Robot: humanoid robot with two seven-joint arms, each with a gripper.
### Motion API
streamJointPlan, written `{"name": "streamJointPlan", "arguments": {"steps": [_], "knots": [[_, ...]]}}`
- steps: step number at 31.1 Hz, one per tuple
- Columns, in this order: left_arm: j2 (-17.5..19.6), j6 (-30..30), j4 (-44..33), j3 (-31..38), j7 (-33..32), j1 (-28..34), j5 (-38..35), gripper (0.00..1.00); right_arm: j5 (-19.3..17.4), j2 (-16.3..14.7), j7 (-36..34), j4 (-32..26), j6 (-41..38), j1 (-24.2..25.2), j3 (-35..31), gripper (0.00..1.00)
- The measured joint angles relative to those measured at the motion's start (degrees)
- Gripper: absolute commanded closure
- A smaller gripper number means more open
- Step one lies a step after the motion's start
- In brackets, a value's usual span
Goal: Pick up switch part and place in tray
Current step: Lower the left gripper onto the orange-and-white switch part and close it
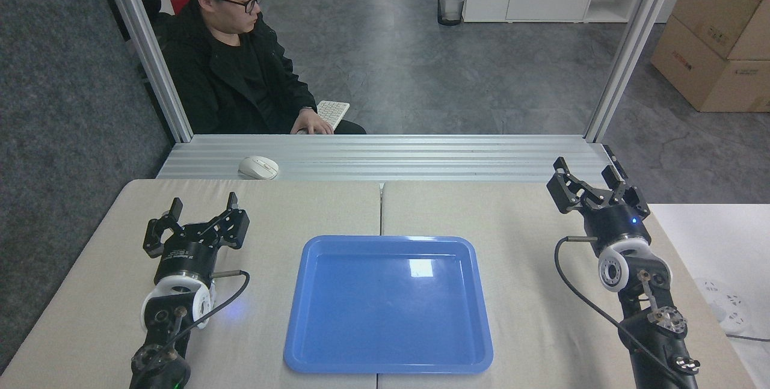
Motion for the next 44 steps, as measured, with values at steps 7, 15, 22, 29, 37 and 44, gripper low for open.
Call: {"name": "streamJointPlan", "arguments": {"steps": [7,15,22,29,37,44], "knots": [[0.50,-0.11,-0.10,0.00,0.75,3.29,-0.24,0.00,0.00,0.01,0.00,0.00,0.00,0.00,0.00,0.00],[0.74,-0.11,0.92,-0.01,0.99,6.99,-0.43,0.00,0.00,0.02,0.00,0.00,0.00,0.00,0.01,0.00],[0.89,-0.12,2.08,-0.02,1.04,8.61,-0.50,0.00,0.00,0.03,0.00,0.00,0.00,0.00,0.03,0.00],[0.97,-0.11,4.31,-0.05,1.09,9.35,-0.51,0.00,0.00,0.03,0.00,0.03,0.00,-0.01,0.04,0.00],[1.11,-0.32,6.55,-0.05,1.14,10.10,-0.54,0.01,0.00,0.02,0.00,0.06,0.01,-0.04,0.06,0.00],[1.23,-0.55,7.82,-0.06,1.23,10.49,-0.59,0.28,0.00,0.01,0.00,0.11,0.01,-0.07,0.06,0.00]]}}
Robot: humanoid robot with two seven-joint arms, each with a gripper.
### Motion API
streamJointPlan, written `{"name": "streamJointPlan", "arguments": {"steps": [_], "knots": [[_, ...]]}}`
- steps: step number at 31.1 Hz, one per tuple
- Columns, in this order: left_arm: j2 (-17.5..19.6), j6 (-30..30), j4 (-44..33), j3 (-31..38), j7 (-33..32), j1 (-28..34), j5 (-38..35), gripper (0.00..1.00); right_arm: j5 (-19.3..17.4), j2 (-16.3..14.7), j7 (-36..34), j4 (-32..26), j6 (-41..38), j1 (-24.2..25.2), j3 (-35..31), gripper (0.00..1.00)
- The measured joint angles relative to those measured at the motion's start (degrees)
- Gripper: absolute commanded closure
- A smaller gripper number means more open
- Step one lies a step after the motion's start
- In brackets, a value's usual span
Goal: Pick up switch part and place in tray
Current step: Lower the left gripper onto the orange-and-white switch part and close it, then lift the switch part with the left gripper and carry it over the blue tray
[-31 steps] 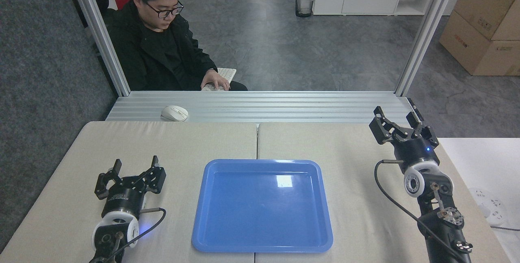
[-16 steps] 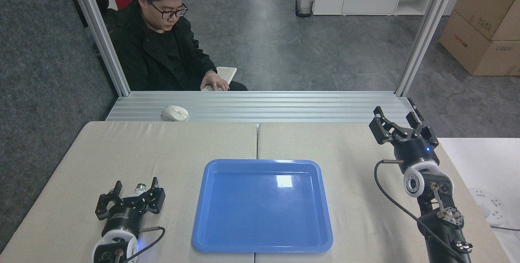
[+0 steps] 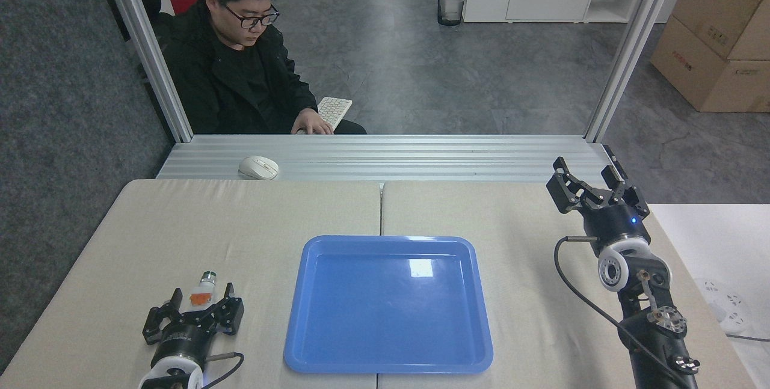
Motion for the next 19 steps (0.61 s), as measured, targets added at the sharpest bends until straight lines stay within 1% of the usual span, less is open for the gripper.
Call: {"name": "streamJointPlan", "arguments": {"steps": [1,3,5,6,8,13,19], "knots": [[0.03,-0.14,0.16,-0.01,0.15,0.05,-0.01,0.36,0.00,0.00,0.00,0.00,0.00,0.00,0.00,0.00],[0.09,-0.56,0.43,-0.01,0.60,0.13,-0.02,0.56,0.00,0.00,0.00,0.02,0.00,-0.01,0.00,0.00],[0.12,-1.36,0.66,-0.02,0.97,0.22,-0.03,0.71,0.00,-0.01,0.00,0.04,0.00,-0.01,0.01,0.00],[0.14,-1.92,0.74,-0.02,1.12,0.24,-0.03,0.82,0.00,-0.01,0.00,0.05,0.00,-0.01,0.01,0.00],[0.18,-2.93,0.90,-0.01,1.33,0.33,-0.03,0.99,0.00,-0.01,0.00,0.06,0.00,-0.01,0.00,0.00],[0.23,-5.69,1.13,0.02,1.73,0.72,0.08,1.00,0.00,-0.02,0.00,0.10,0.00,-0.02,0.01,0.00],[0.33,-6.82,1.25,0.05,1.88,0.88,0.24,1.00,0.00,-0.02,0.00,0.16,0.00,-0.02,0.00,0.00]]}}
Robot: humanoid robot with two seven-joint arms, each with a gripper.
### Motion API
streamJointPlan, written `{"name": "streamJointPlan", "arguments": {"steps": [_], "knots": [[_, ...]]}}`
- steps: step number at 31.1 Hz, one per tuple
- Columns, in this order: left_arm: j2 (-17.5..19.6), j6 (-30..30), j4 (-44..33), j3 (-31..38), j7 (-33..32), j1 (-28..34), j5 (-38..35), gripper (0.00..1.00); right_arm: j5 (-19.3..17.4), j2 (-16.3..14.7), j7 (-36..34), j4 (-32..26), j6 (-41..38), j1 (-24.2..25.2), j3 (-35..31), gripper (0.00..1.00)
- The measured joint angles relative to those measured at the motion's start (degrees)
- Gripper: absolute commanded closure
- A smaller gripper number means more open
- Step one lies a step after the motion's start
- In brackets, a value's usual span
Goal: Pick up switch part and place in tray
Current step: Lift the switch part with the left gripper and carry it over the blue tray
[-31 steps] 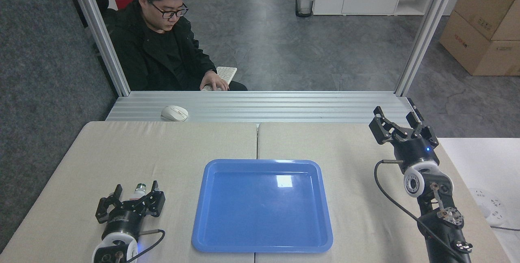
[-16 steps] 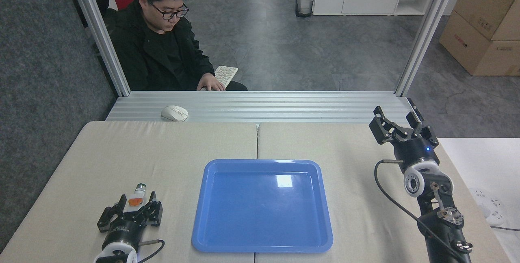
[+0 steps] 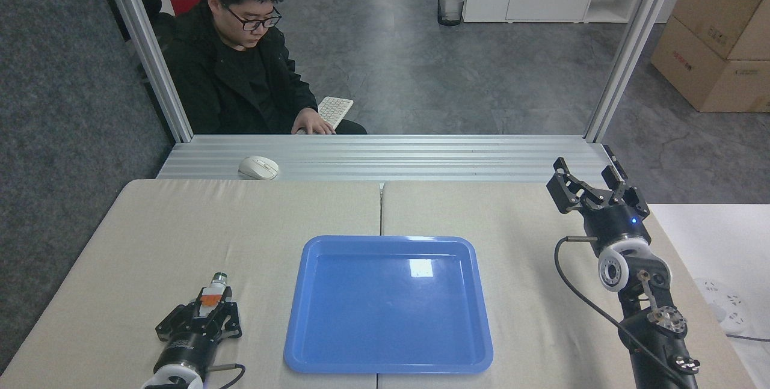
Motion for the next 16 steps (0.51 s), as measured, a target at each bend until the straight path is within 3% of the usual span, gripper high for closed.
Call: {"name": "streamJointPlan", "arguments": {"steps": [16], "knots": [[-0.93,-8.61,-10.34,-2.79,-5.65,-7.58,0.19,1.00,0.00,0.01,0.00,0.04,0.00,0.00,0.00,0.00]]}}
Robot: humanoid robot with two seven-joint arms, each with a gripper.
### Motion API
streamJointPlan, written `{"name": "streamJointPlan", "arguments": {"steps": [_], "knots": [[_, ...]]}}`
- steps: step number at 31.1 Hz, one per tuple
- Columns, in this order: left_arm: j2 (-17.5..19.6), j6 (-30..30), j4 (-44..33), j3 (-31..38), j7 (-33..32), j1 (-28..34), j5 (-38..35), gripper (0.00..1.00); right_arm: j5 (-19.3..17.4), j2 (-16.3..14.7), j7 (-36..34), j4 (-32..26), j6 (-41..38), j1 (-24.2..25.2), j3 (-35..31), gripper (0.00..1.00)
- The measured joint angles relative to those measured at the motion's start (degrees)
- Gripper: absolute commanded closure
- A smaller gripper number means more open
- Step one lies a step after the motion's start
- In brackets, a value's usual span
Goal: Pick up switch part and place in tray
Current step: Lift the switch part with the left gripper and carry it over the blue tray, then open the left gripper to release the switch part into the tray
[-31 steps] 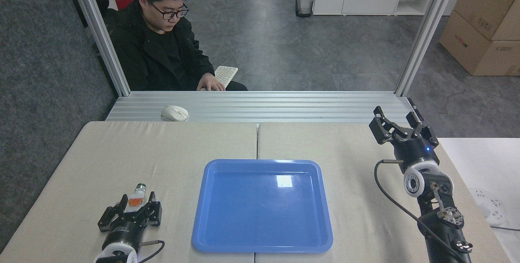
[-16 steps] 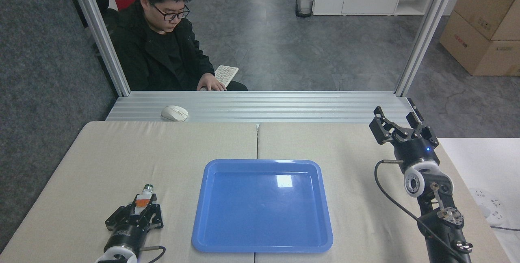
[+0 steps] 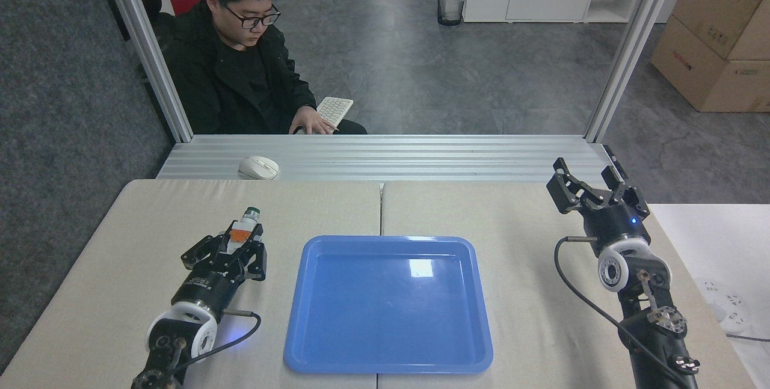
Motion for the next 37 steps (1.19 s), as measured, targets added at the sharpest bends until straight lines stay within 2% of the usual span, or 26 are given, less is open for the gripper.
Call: {"name": "streamJointPlan", "arguments": {"steps": [9,20,22,25,26,28,30,31,37], "knots": [[-2.17,-0.72,-1.01,-7.50,-1.49,-1.84,-4.14,1.00,0.00,0.01,0.00,0.02,0.00,0.00,0.00,0.00],[-4.02,-0.45,2.80,-14.38,-3.13,0.43,-9.79,0.99,0.00,0.01,0.00,0.04,0.00,0.00,0.01,0.00],[-4.25,-0.25,3.21,-15.18,-3.20,0.74,-10.19,0.89,0.00,0.01,0.00,0.04,0.00,0.00,0.01,0.00],[-4.62,-0.05,3.58,-16.23,-3.22,1.14,-10.68,0.68,0.00,0.01,0.00,0.04,0.00,0.00,0.01,0.00],[-4.74,0.06,3.67,-16.56,-3.22,1.24,-10.80,0.57,0.00,0.01,0.00,0.04,0.00,0.00,0.01,0.00],[-5.01,0.45,3.73,-17.14,-3.02,1.41,-10.99,0.28,0.00,0.01,0.00,0.04,0.00,0.00,0.01,0.00],[-5.31,1.46,3.69,-17.67,-2.71,1.49,-11.13,0.09,0.00,0.01,0.00,0.04,0.00,0.00,0.01,0.00],[-5.48,2.26,3.62,-17.90,-2.56,1.52,-11.19,0.06,0.00,0.01,0.00,0.04,0.00,0.00,0.01,0.00],[-6.59,5.65,2.56,-19.04,-2.26,1.56,-11.38,0.05,0.00,0.01,0.00,0.04,0.00,0.00,0.01,0.00]]}}
